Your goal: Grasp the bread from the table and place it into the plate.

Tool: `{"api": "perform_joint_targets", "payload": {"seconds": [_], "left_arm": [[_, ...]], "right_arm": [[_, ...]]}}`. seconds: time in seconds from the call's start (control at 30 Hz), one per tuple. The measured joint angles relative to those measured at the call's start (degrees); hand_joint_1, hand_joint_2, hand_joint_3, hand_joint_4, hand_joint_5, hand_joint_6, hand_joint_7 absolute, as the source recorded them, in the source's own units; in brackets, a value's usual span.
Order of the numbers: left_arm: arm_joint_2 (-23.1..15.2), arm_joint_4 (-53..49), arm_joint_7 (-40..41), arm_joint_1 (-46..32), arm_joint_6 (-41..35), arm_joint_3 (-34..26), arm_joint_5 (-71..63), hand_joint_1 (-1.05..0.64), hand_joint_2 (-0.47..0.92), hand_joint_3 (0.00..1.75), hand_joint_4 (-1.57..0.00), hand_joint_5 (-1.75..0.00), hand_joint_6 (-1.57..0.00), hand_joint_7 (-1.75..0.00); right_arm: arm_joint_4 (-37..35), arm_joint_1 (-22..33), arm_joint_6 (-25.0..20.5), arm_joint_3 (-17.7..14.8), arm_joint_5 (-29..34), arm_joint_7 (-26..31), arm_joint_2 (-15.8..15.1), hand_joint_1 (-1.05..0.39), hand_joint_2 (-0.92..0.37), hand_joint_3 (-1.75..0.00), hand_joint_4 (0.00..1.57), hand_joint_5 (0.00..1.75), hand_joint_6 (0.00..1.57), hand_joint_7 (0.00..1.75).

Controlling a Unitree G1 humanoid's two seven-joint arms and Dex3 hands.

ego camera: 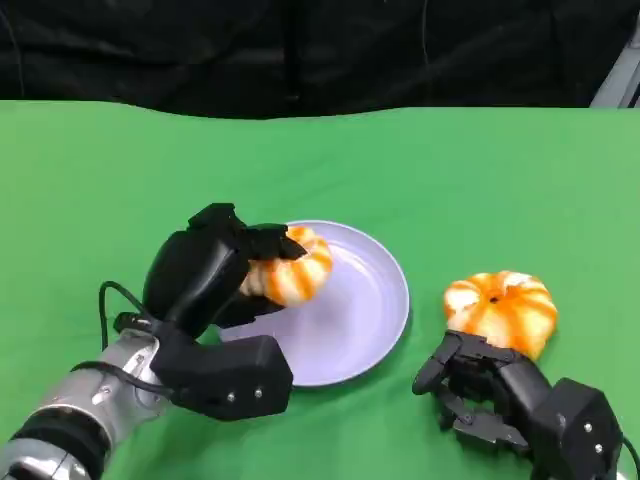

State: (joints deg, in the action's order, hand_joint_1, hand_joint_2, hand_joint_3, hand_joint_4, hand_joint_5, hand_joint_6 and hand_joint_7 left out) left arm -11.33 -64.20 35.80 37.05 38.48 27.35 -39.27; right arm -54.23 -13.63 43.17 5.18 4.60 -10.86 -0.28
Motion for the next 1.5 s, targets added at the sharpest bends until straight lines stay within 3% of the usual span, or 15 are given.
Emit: {"api": "perform_joint_targets", "payload": {"seconds": [0.33, 0.47, 0.53, 0.6, 0.63, 0.77, 0.87, 0.97, 1.1, 1.5], "left_arm": [[1.37, -2.50, -3.01, 1.69, -0.83, 0.04, 0.30, -0.02, 0.92, 0.07, -0.65, -1.54, -1.07, -0.51], [1.48, -3.16, -3.79, 1.92, -0.93, 0.05, 0.38, -0.03, 0.92, 0.09, -0.66, -1.45, -1.10, -0.38], [1.56, -3.46, -4.57, 1.93, -0.96, 0.05, 0.46, -0.07, 0.92, 0.07, -0.74, -1.21, -1.13, -0.26], [1.61, -3.54, -5.30, 1.94, -0.97, 0.03, 0.52, -0.14, 0.92, 0.03, -0.86, -0.82, -1.14, -0.11], [1.65, -3.59, -5.79, 1.94, -0.97, -0.04, 0.76, -0.16, 0.92, 0.02, -0.89, -0.73, -1.15, -0.07], [1.80, -3.79, -6.81, 1.94, -1.05, -0.32, 1.37, -0.21, 0.91, 0.00, -0.97, -0.41, -1.11, -0.01], [1.88, -3.92, -8.34, 1.94, -1.05, -0.55, 1.73, -0.21, 0.91, 0.00, -0.99, -0.36, -1.11, 0.00], [1.90, -3.95, -9.60, 1.94, -0.92, -0.93, 2.61, -0.35, 0.92, 0.01, -0.97, -0.10, -0.95, 0.00], [1.83, -3.95, -11.11, 1.94, -0.43, -1.23, 3.35, -0.44, 0.92, 0.04, -0.93, -0.02, -0.85, 0.00], [1.64, -3.95, -11.28, 1.94, -0.31, -1.13, 3.35, -0.47, 0.92, 0.07, -0.92, 0.00, -0.82, 0.00]], "right_arm": [[0.05, 0.05, 0.12, 0.09, 0.05, 0.15, 0.00, 0.00, -0.86, -0.63, 0.69, 1.73, 0.71, 1.35], [0.15, 0.13, 0.12, 0.16, 0.14, 0.48, 0.00, 0.01, -0.86, -0.63, 0.69, 1.73, 0.71, 1.35], [0.20, 0.17, 0.13, 0.19, 0.19, 0.56, 0.00, 0.01, -0.86, -0.63, 0.68, 1.74, 0.71, 1.35], [0.20, 0.17, 0.19, 0.22, 0.26, 0.59, 0.00, 0.01, -0.86, -0.63, 0.67, 1.74, 0.71, 1.35], [0.20, 0.17, 0.20, 0.22, 0.27, 0.59, 0.00, 0.01, -0.86, -0.63, 0.67, 1.74, 0.71, 1.35], [0.20, 0.18, 0.20, 0.19, 0.26, 0.44, 0.00, 0.01, -0.86, -0.63, 0.66, 1.74, 0.71, 1.35], [0.20, 0.18, 0.20, 0.17, 0.27, 0.43, 0.00, 0.01, -0.86, -0.63, 0.66, 1.74, 0.71, 1.35], [0.20, 0.18, 0.20, 0.15, 0.22, 0.30, 0.00, 0.02, -0.87, -0.63, 0.69, 1.72, 0.73, 1.32], [0.17, 0.18, 0.19, 0.01, -0.12, -0.16, 0.01, 0.02, -0.87, -0.63, 0.69, 1.71, 0.74, 1.31], [0.17, 0.18, 0.18, -0.05, -0.15, -0.31, 0.02, 0.02, -0.88, -0.62, 0.69, 1.71, 0.74, 1.31]]}}
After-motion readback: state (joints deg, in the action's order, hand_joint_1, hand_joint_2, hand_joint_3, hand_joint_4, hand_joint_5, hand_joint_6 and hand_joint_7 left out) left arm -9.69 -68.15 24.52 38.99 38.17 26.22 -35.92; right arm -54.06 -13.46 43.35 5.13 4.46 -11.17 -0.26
